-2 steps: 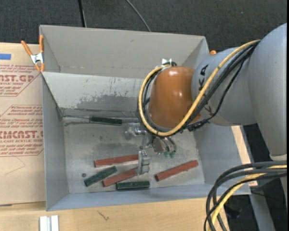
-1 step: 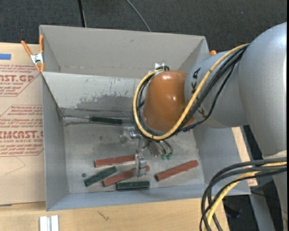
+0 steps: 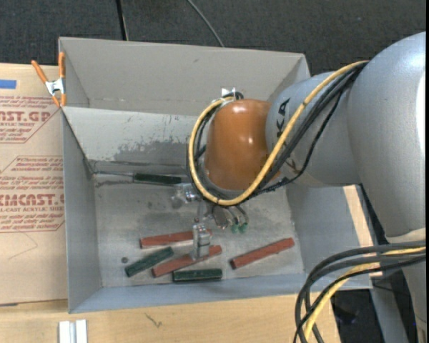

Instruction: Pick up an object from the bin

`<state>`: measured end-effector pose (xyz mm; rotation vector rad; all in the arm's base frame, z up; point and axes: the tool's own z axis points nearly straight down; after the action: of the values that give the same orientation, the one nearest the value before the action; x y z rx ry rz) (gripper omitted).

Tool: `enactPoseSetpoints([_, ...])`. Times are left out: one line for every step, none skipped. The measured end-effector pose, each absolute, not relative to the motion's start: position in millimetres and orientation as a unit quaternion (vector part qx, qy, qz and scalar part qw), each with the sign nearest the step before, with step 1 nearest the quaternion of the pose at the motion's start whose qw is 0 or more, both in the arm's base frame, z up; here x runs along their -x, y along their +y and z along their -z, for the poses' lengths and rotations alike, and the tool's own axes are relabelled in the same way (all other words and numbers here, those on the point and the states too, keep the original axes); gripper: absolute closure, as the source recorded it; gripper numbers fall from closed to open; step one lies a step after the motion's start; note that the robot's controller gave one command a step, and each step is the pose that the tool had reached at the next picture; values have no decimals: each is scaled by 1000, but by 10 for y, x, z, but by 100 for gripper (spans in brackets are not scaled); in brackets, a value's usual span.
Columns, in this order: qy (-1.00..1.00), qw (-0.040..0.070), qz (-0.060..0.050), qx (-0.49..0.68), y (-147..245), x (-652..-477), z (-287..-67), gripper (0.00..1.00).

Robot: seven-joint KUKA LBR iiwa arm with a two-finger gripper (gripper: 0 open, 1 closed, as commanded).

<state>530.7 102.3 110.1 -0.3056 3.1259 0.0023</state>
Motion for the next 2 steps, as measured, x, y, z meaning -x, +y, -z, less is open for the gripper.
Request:
enactPoseSetpoints([983, 0, 0, 182, 1068, -5312, -730, 0])
enactPoseSetpoints([997, 0, -2, 82, 969, -5282, -738, 100])
